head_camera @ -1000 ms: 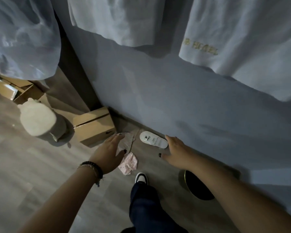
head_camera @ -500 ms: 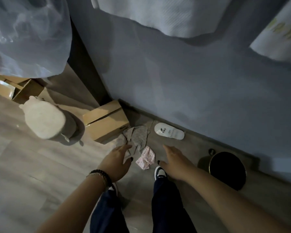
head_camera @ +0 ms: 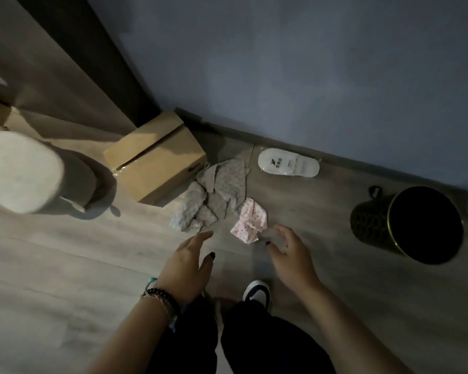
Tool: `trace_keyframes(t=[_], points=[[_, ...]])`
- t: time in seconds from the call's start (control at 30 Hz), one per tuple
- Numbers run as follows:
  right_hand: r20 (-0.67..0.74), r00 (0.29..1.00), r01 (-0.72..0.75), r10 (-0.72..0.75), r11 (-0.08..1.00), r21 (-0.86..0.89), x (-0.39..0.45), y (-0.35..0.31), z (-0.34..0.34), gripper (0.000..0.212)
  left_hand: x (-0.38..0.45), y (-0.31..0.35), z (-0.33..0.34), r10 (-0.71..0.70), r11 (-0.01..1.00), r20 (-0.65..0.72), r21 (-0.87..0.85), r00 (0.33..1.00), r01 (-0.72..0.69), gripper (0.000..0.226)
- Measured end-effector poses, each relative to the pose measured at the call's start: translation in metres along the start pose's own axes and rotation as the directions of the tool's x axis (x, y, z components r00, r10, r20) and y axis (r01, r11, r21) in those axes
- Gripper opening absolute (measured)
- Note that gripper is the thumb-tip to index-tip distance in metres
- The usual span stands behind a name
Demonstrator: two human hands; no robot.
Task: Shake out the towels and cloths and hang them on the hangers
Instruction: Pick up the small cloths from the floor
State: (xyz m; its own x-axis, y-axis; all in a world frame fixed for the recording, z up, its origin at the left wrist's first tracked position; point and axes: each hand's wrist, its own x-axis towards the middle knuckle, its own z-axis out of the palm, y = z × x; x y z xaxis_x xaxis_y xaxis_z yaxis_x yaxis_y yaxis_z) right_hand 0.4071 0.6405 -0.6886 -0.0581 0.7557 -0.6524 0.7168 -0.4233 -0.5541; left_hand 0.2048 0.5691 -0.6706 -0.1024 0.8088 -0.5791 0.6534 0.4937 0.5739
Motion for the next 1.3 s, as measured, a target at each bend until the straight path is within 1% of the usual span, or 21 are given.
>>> trace_keyframes(t=[0.13,0.23,0.27,0.3,0.37,0.4,0.43,0.53,0.6,0.63,0.7,0.77,0.83,0.9,1.0,1.07,1.1,1.13,1.2,1.27,1.3], points=[[-0.03,0.999,-0.014,0.012,0.997,-0.081,0.057,0.043,0.03,0.041,0.054,-0.048,0.065,-0.003,1.0,0.024,0.001,1.0,0.003,0.053],[-0.088,0.994,0.044,-0.062,0.981,-0.187,0.1,0.071,0.051,0.047,0.109,-0.086,0.11,-0.038,0.999,0.049,-0.017,0.998,0.039,0.058],[-0.071,0.994,0.065,-0.084,0.968,-0.242,0.114,0.079,0.06,0.051,0.129,-0.099,0.124,-0.059,0.998,0.053,-0.028,0.997,0.06,0.059],[-0.019,0.996,0.079,-0.09,0.948,-0.308,0.128,0.087,0.069,0.057,0.15,-0.112,0.138,-0.088,0.995,0.055,-0.04,0.995,0.09,0.06],[0.12,0.992,0.079,-0.024,0.871,-0.485,0.157,0.099,0.085,0.072,0.192,-0.136,0.163,-0.17,0.983,0.078,-0.056,0.982,0.175,0.061],[0.162,0.987,0.083,0.011,0.821,-0.564,0.17,0.101,0.09,0.076,0.213,-0.146,0.175,-0.204,0.976,0.094,-0.056,0.974,0.21,0.062],[0.177,0.984,0.103,0.009,0.785,-0.61,0.181,0.101,0.092,0.075,0.232,-0.154,0.187,-0.219,0.973,0.11,-0.049,0.969,0.226,0.062],[0.137,0.983,0.18,-0.12,0.744,-0.643,0.202,0.097,0.088,0.061,0.277,-0.167,0.225,-0.188,0.982,0.144,0.001,0.972,0.19,0.063],[0.116,0.983,0.183,-0.142,0.728,-0.66,0.209,0.1,0.081,0.057,0.299,-0.166,0.253,-0.161,0.986,0.17,0.059,0.972,0.153,0.064],[0.12,0.985,0.173,-0.125,0.712,-0.68,0.212,0.103,0.078,0.057,0.309,-0.166,0.267,-0.164,0.986,0.178,0.067,0.97,0.154,0.065],[0.135,0.988,0.151,-0.077,0.691,-0.707,0.215,0.111,0.072,0.057,0.326,-0.164,0.293,-0.23,0.97,0.169,-0.037,0.958,0.239,0.064],[0.13,0.989,0.144,-0.073,0.7,-0.699,0.213,0.115,0.068,0.058,0.341,-0.162,0.314,-0.343,0.92,0.106,-0.162,0.933,0.357,0.063],[0.126,0.987,0.158,-0.098,0.719,-0.677,0.207,0.119,0.068,0.058,0.352,-0.159,0.33,-0.421,0.898,0.014,-0.135,0.907,0.419,0.062],[0.154,0.983,0.177,-0.099,0.732,-0.658,0.199,0.123,0.071,0.058,0.356,-0.156,0.335,-0.433,0.901,-0.006,-0.031,0.901,0.433,0.051],[0.195,0.979,0.171,-0.054,0.737,-0.654,0.195,0.126,0.073,0.06,0.355,-0.158,0.327,-0.332,0.943,0.04,0.047,0.942,0.33,0.026],[0.196,0.98,0.142,-0.023,0.77,-0.622,0.199,0.122,0.073,0.057,0.348,-0.157,0.315,-0.241,0.971,0.031,0.007,0.97,0.241,0.013],[0.191,0.981,0.135,-0.022,0.786,-0.604,0.202,0.118,0.072,0.054,0.342,-0.156,0.306,-0.204,0.977,0.024,-0.061,0.979,0.205,0.013],[0.18,0.983,0.136,-0.033,0.792,-0.595,0.206,0.114,0.072,0.053,0.334,-0.153,0.294,-0.168,0.976,0.018,-0.139,0.986,0.169,0.019],[0.149,0.987,0.146,-0.068,0.778,-0.611,0.213,0.104,0.071,0.054,0.314,-0.143,0.258,-0.089,0.964,-0.005,-0.251,0.996,0.085,0.025],[0.148,0.981,0.192,-0.127,0.752,-0.63,0.216,0.091,0.068,0.055,0.293,-0.13,0.214,-0.009,0.935,-0.047,-0.356,0.999,-0.008,0.029],[0.163,0.971,0.239,-0.175,0.75,-0.616,0.218,0.085,0.067,0.056,0.282,-0.122,0.19,0.022,0.899,-0.067,-0.434,0.998,-0.049,0.031]])
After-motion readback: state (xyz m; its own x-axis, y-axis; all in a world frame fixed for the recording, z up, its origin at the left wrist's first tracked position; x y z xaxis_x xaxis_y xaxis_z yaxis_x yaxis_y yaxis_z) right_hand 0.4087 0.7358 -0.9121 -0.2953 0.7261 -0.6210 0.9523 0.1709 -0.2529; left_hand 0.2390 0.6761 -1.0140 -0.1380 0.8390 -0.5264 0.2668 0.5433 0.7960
